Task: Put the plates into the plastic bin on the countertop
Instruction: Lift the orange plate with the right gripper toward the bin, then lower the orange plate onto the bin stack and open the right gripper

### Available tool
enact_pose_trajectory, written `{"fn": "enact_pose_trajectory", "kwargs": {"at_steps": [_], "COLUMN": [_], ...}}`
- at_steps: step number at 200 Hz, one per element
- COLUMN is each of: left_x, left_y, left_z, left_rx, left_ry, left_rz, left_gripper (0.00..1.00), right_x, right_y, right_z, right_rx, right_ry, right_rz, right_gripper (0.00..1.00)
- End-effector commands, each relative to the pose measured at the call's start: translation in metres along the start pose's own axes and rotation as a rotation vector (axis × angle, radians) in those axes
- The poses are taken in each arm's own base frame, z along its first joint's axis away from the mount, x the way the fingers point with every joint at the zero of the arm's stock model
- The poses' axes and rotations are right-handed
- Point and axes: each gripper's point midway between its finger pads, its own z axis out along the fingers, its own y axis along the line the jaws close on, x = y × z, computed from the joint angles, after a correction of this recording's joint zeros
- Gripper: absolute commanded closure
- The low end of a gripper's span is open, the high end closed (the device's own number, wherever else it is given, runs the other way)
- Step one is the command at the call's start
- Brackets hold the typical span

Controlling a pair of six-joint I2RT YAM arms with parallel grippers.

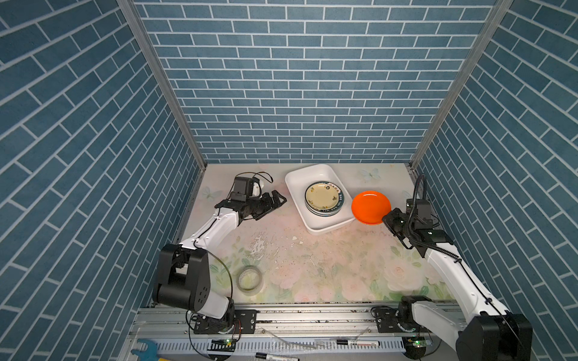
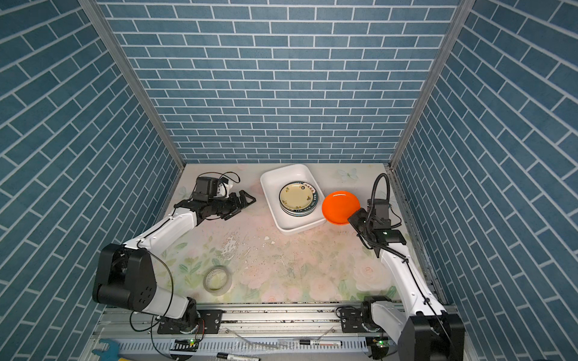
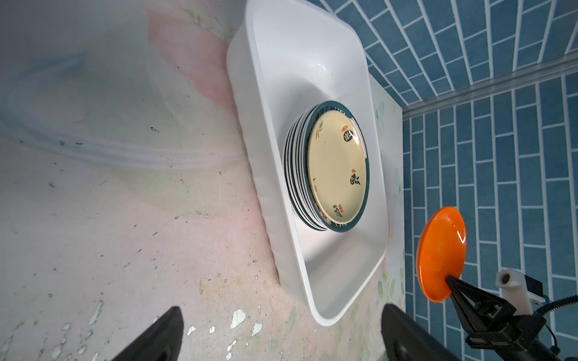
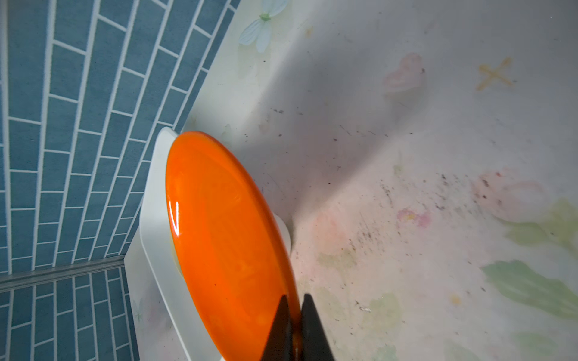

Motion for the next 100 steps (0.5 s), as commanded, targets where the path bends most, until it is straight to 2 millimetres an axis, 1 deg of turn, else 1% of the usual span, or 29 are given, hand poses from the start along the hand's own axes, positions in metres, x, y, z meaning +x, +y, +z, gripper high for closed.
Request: {"fn": "enact_pose_trajectory", "kwargs": {"at_steps": [1, 22, 55, 100], "left_x": [-0.009, -0.015, -0.018, -0.019], "left_y": [0.004, 0.004, 0.001, -0.001], "left_z": [-0.015, -0.023, -0.028, -0.031], "left_rx": [-0.014, -0.014, 0.001, 0.011], "left_ry": [-0.046, -0.075, -0.087, -0.096], "left_rz": [-0.026, -0.026, -0.022, -0.02], "left_gripper": [0.0, 0.0, 0.01, 0.0], "right_x": [-0.015, -0.008, 0.004, 0.021], "right_y": [0.039, 0.057, 0.086, 0.112], "right_z": [0.003, 0.019, 0.046, 0.08], "right_rx": [-0.094, -0.113, -0.137, -0.149], "right_ry": [-0.05, -0.02, 0.033, 0.087], "right_rz": [-0.008, -0.034, -0.074, -0.109], "right_gripper": [0.97, 0.97, 0.97, 0.97]}}
